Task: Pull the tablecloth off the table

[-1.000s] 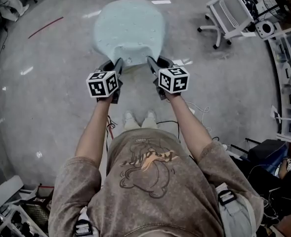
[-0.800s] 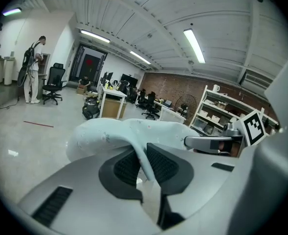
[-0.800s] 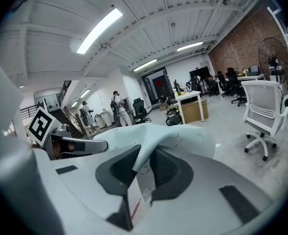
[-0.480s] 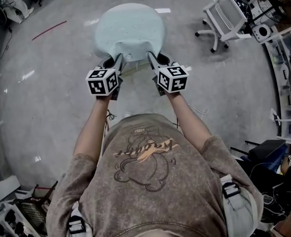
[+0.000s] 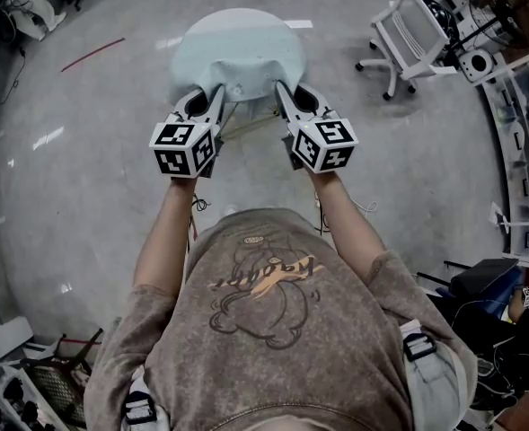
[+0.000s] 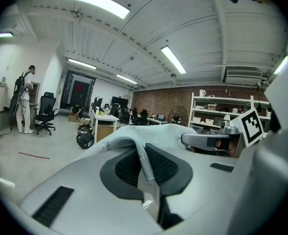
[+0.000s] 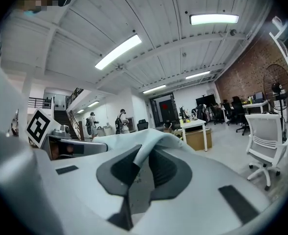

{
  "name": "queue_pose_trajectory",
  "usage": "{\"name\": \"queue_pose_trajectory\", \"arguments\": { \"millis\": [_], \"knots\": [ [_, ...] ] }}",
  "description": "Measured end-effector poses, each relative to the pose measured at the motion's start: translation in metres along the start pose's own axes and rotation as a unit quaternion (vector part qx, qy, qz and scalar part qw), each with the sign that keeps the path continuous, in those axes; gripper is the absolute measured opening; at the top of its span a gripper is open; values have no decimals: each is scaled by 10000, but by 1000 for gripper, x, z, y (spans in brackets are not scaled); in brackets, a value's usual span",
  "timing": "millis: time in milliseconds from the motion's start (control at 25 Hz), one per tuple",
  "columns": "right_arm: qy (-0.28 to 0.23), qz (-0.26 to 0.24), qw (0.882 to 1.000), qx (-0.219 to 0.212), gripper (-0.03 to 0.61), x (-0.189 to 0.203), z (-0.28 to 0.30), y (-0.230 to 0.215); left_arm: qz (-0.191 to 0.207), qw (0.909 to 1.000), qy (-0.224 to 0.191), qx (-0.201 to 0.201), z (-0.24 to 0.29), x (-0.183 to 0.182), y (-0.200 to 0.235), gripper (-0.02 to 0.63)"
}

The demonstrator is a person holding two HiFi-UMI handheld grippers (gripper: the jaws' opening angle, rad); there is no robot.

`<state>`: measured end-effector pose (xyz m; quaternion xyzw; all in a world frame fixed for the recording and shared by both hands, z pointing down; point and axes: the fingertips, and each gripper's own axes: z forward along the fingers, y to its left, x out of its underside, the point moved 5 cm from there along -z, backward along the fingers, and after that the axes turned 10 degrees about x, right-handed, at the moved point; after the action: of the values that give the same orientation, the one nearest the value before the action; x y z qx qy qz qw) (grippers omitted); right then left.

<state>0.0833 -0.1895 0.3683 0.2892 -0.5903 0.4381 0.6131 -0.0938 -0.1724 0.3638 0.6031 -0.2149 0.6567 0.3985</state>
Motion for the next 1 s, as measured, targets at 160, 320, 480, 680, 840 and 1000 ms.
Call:
{"name": "queue_pose_trajectory", "arguments": {
  "millis": [160,320,480,680,840,1000],
  "knots": [
    [-188,-90,9998,-10,49,-12,-12,3,136,9998,-135,-12,-7,-10,-14,35],
    [-380,-180,9991,-14,49,-22,-27,8,212,9992,-329,66,-17,-18,-29,34],
    [-607,-237,9979,2,49,-40,-35,10,352,9981,-486,166,-21,-36,-38,32],
    [-863,-208,9960,-64,46,-62,-44,12,495,9967,-624,152,-25,-57,-49,32],
    [-1000,-284,9946,-62,46,-75,-56,19,599,9957,-680,184,-34,-69,-60,31],
    [-1165,-409,9923,-73,46,-83,-64,28,660,9951,-706,228,-44,-79,-67,31]
  ]
}}
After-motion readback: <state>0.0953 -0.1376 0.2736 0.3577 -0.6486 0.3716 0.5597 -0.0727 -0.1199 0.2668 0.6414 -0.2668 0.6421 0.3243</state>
